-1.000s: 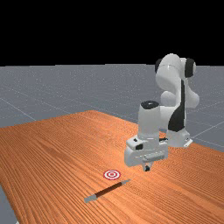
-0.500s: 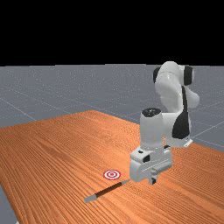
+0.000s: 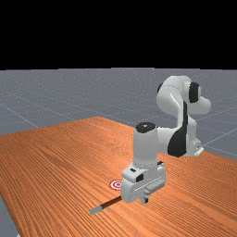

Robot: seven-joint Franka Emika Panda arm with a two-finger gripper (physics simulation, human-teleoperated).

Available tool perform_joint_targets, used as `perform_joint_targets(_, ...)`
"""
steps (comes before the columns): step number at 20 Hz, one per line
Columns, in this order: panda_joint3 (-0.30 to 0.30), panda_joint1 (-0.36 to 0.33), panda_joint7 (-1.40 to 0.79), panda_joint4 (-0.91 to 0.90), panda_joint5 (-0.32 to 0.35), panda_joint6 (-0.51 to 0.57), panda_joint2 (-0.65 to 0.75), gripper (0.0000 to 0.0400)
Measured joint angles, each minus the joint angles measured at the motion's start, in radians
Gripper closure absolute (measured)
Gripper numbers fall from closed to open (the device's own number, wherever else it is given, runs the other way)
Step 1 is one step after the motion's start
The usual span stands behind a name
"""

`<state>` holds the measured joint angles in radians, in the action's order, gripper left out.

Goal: Pick up the pen and put it to the marker

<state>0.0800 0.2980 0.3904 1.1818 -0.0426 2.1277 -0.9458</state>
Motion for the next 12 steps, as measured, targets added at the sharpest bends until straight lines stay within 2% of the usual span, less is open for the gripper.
perform_joint_targets(1,-0.004,0.002,-0.015,-0.011,0.002,0.027,-0.033,0.04)
perform_joint_targets(2,0.029,-0.025,-0.025,0.011,0.056,0.095,-0.059,0.04)
perform_joint_targets(6,-0.005,-0.005,-0.035,-0.025,0.016,0.109,-0.147,0.04)
perform_joint_targets(9,0.02,-0.09,0.169,0.097,-0.009,0.155,-0.086,0.04)
perform_joint_targets(12,0.004,-0.175,0.214,0.183,0.005,0.194,-0.039,0.04)
